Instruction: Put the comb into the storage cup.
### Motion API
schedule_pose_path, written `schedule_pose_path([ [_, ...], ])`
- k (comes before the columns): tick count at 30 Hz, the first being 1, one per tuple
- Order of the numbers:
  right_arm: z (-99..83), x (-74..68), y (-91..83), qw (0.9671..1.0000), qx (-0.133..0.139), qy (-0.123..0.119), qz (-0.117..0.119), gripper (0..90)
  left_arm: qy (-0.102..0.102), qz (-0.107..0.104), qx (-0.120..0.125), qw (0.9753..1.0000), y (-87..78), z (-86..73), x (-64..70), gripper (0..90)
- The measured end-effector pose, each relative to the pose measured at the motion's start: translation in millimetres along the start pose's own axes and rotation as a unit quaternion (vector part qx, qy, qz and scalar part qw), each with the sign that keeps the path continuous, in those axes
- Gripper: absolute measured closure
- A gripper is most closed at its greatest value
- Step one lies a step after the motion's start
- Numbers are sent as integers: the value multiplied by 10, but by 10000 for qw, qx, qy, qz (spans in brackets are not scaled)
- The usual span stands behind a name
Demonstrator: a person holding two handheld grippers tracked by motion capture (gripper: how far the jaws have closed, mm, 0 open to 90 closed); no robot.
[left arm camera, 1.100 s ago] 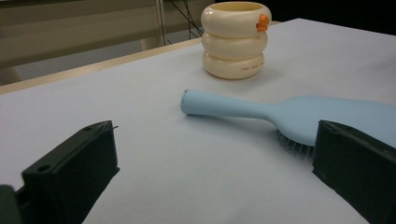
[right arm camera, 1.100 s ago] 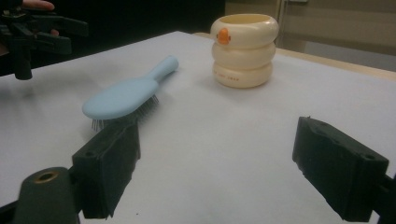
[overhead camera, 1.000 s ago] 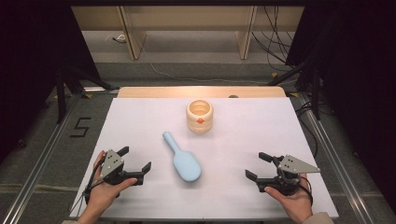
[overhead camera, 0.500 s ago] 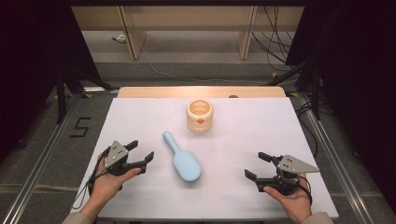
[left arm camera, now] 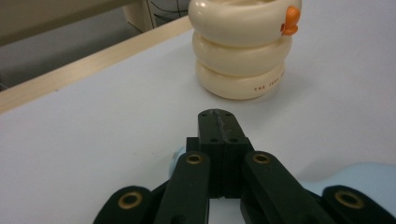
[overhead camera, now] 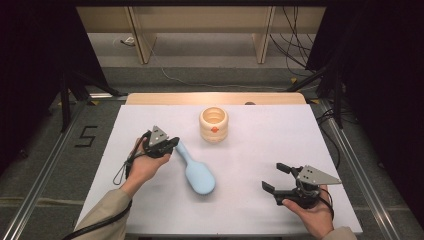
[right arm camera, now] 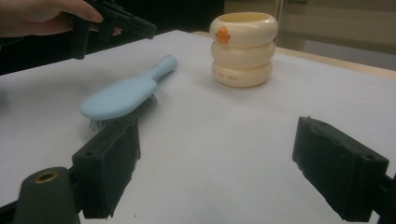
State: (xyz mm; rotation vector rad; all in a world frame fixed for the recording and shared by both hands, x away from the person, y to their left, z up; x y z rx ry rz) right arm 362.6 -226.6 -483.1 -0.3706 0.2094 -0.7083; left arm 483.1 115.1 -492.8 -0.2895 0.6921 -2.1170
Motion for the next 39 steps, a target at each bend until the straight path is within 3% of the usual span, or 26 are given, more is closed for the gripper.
schedule_pose_path([
  [6,-5,0,6,10000,-17,8,4,162,142,-145,-398,9990,250,25,73,897],
  [12,-5,-6,8,10000,-31,5,15,161,319,-115,-691,9970,373,55,108,896],
  [14,-6,-7,8,10000,-35,8,16,162,437,-77,-934,9946,437,34,108,896],
  [15,-6,-7,8,10000,-35,8,16,162,437,-77,-934,9946,437,34,108,896],
  [20,-8,-9,13,10000,-36,7,39,161,522,-35,-1370,9892,513,-30,112,896],
  [31,-14,-11,18,10000,-60,5,53,161,695,46,-1759,9819,524,-54,138,896],
  [32,-15,-13,20,10000,-65,4,59,162,756,57,-1847,9799,529,-55,140,896],
  [35,-17,-14,23,10000,-69,4,64,161,765,76,-1912,9785,540,-56,141,896],
  [36,-17,-15,23,10000,-65,8,68,162,808,85,-2013,9761,557,-67,144,896],
  [37,-17,-15,23,10000,-65,8,68,162,808,85,-2013,9761,557,-67,144,896],
  [39,-19,-15,23,9999,-66,15,76,162,857,94,-2105,9738,570,-79,147,897],
])
Point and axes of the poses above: each handheld gripper's, and its own axes: y roughly forward along the jaws, z roughly out of its top, x roughly to its right, the point moved 7 cm from there along y, roughly forward along the jaws, and after that the axes turned 5 degrees about -x, right-handed, at the moved point
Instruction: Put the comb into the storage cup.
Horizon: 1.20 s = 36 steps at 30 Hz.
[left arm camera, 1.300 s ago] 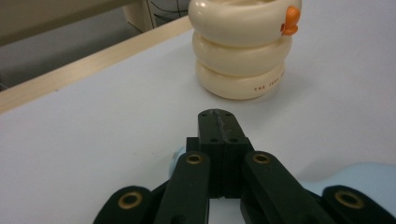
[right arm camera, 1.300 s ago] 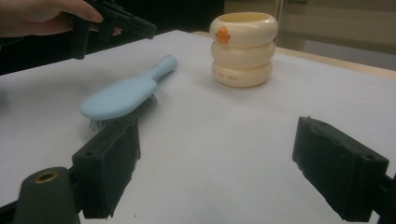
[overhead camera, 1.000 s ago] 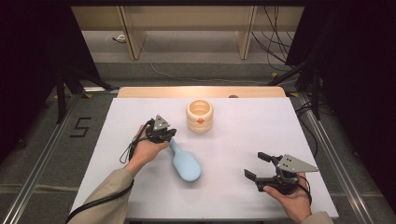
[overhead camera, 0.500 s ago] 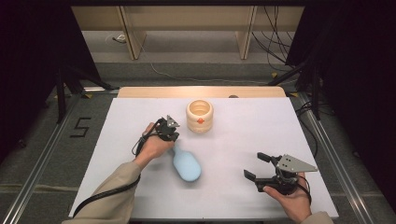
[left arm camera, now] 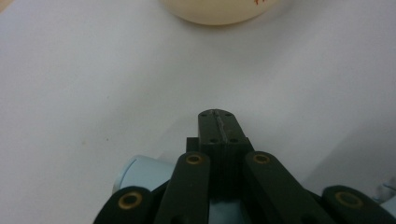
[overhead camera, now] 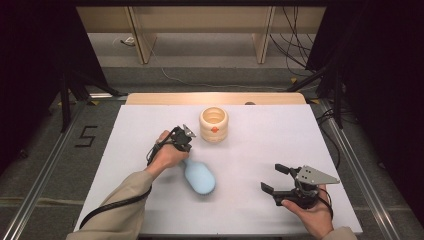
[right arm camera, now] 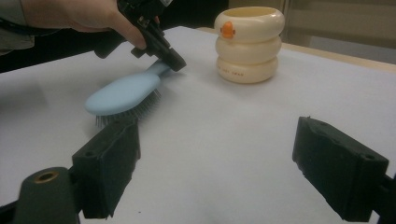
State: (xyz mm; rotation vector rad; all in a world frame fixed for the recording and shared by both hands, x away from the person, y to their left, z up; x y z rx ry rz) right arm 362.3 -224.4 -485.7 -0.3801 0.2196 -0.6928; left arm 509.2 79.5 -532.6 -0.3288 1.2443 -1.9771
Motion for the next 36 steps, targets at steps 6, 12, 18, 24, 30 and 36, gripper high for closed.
schedule_pose_path([
  [6,-6,3,-3,10000,-19,0,1,162,-85,-38,-163,9998,-37,-80,-38,896],
  [12,-3,-4,5,10000,-16,-11,9,162,-122,-89,-310,9994,-73,-158,-68,896],
  [18,0,-8,2,10000,-8,-28,11,162,-112,-201,-466,9986,-164,-331,-59,896],
  [24,2,-12,6,10000,-7,-28,12,162,-162,-313,-488,9982,-246,-469,-38,896],
  [30,0,-9,6,10000,-17,-19,-7,162,-188,-489,-494,9974,-345,-626,13,896],
  [36,-1,-10,7,10000,-27,-18,-7,162,-195,-625,-551,9963,-444,-769,85,895],
])
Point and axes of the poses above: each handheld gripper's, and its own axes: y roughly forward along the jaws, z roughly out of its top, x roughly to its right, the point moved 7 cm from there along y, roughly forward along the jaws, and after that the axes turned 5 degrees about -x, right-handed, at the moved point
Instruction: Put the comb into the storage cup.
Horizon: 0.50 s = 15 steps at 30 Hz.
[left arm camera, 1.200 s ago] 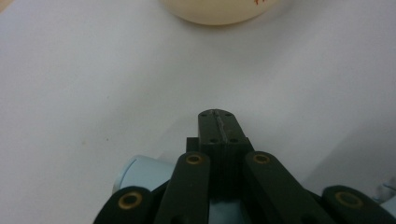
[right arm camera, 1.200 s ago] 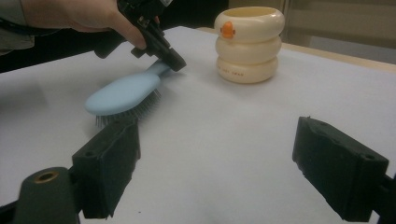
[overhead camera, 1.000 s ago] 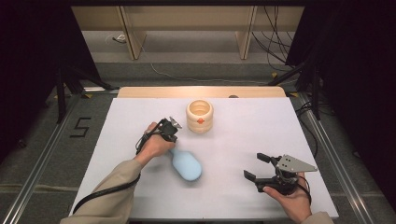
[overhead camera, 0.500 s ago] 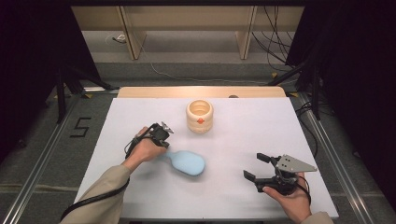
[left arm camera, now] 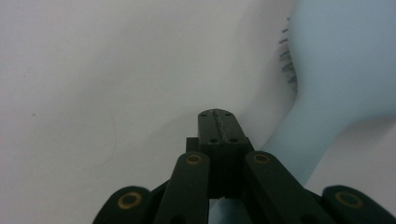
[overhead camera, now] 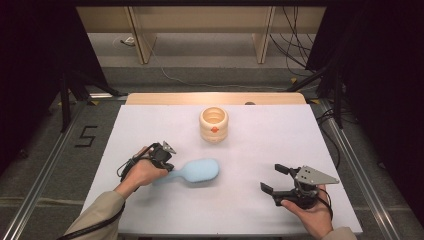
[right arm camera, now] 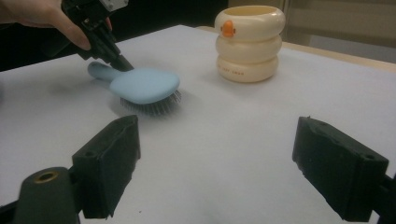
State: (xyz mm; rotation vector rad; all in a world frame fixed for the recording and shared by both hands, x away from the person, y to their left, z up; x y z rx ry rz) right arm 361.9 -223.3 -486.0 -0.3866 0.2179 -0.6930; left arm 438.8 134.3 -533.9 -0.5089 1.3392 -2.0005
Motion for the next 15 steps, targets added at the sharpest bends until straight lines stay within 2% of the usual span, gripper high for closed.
schedule_pose_path([
  [7,-1,0,0,10000,-2,13,-5,162,-19,-182,73,9998,-79,-178,148,889],
  [15,0,-3,-2,10000,-12,7,-11,162,-17,-237,206,9995,-135,-323,248,878],
])
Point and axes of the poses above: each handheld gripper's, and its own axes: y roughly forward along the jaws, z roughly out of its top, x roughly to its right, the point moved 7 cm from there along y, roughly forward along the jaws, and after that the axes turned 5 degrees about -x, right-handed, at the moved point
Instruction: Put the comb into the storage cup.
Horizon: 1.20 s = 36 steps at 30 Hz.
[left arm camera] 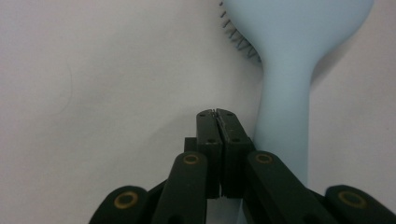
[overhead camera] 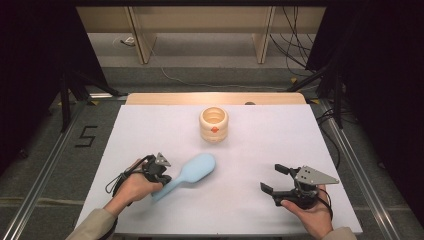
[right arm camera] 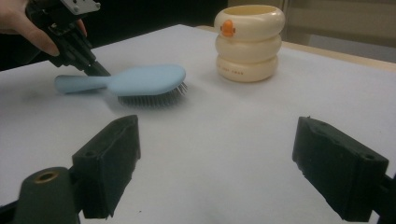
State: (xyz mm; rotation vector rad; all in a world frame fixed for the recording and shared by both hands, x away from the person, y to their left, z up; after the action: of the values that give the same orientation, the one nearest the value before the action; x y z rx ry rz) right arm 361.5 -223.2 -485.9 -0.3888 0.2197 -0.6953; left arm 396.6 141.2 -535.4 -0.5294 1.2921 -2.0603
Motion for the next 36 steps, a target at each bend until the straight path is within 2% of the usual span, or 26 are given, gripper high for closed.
schedule_pose_path([
  [6,-1,-1,2,10000,2,6,4,162,-63,-1,152,9999,-26,-78,28,870],
  [16,0,-5,4,10000,3,1,5,162,5,20,145,9999,-55,-137,79,852],
  [23,0,-5,2,10000,3,1,7,162,-73,23,201,9998,-67,-140,57,790],
  [26,1,-6,3,10000,3,-3,8,162,-121,60,311,9994,-108,-131,30,761],
  [27,2,-5,2,10000,9,-7,8,162,-168,121,448,9988,-154,-117,1,711],
  [28,1,-5,2,10000,8,-9,8,162,-168,121,448,9988,-154,-117,1,678],
  [29,1,-5,2,10000,8,-9,8,162,-215,162,544,9982,-178,-108,-17,678],
  [30,1,-6,0,10000,6,1,7,162,-310,213,766,9964,-225,-89,-50,592],
  [32,2,-5,-2,10000,8,-7,-1,162,-345,215,1020,9940,-269,-68,-63,494],
  [34,1,-6,-3,10000,-2,-8,-1,162,-482,226,1218,9911,-304,-51,-68,353],
  [35,1,-6,-3,10000,-2,-8,-1,162,-482,226,1218,9911,-304,-51,-68,300],
  [36,1,-7,-1,10000,0,-2,5,162,-589,175,1423,9879,-322,-31,-61,250],
])
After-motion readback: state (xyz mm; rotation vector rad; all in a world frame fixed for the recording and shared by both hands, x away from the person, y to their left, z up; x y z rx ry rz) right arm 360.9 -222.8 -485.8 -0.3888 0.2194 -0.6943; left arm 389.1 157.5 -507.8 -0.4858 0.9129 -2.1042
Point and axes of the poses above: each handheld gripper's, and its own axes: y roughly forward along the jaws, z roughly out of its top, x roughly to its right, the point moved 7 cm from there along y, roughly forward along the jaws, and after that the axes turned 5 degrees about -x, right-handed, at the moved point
